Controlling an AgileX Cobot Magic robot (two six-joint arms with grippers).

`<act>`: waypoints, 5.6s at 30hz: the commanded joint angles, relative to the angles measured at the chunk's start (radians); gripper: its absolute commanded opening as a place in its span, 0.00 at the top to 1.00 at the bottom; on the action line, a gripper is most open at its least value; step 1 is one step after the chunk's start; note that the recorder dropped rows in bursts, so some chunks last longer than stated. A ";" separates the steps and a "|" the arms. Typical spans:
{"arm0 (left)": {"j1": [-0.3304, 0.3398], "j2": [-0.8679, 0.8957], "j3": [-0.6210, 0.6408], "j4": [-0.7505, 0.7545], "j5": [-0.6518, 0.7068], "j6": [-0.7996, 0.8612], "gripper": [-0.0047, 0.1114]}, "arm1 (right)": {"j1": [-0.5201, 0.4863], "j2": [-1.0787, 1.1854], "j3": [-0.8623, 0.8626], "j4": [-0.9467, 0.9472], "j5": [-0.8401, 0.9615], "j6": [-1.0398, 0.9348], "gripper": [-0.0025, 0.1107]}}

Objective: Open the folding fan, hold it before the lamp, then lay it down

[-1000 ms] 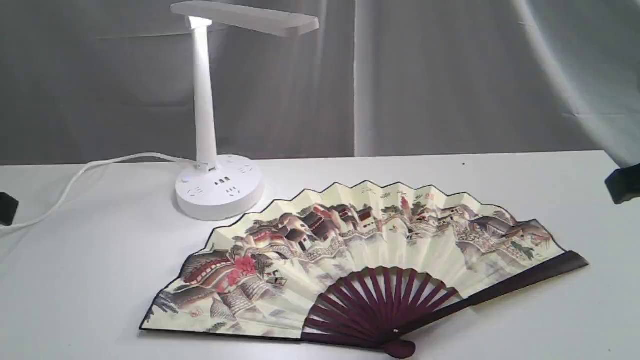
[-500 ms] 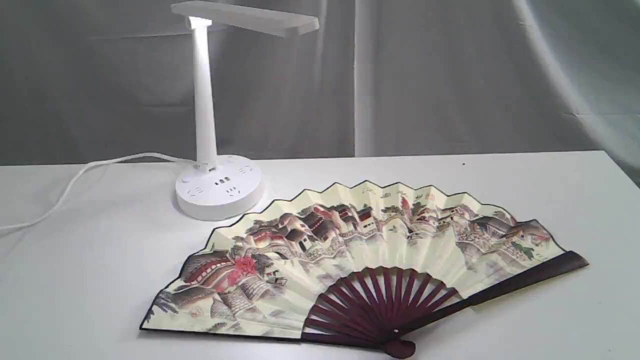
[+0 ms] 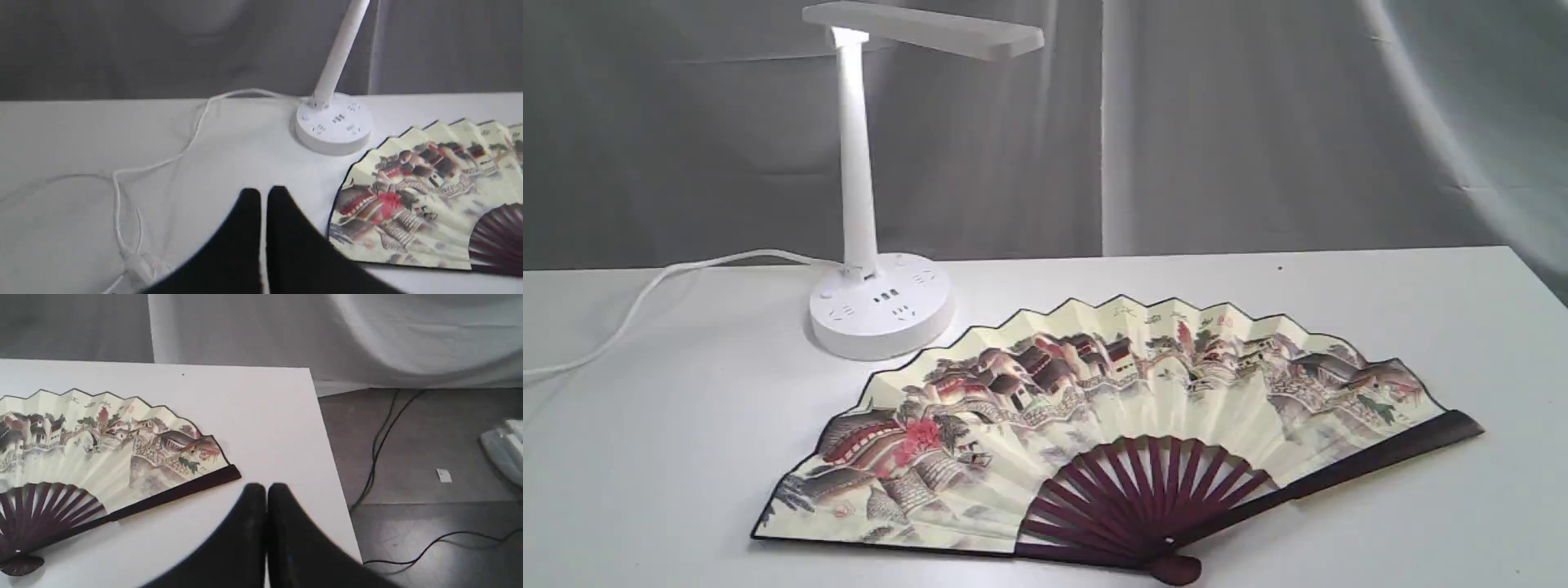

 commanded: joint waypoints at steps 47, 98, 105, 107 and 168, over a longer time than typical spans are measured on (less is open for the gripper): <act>0.000 -0.497 0.420 -0.023 -0.422 0.022 0.96 | 0.003 -0.596 0.315 -0.111 -0.035 0.054 0.98; 0.000 -0.497 1.029 -0.038 -0.837 0.020 0.96 | 0.003 -0.596 1.120 0.151 -0.890 0.054 0.98; 0.000 -0.497 1.029 -0.038 -0.837 0.020 0.96 | 0.003 -0.596 1.120 0.147 -0.883 0.041 0.98; 0.000 -0.497 1.029 -0.038 -0.837 0.020 0.96 | 0.003 -0.596 1.120 0.147 -0.883 0.041 0.98; 0.000 -0.497 1.029 -0.038 -0.837 0.022 0.96 | 0.003 -0.596 1.120 0.148 -0.875 0.031 0.98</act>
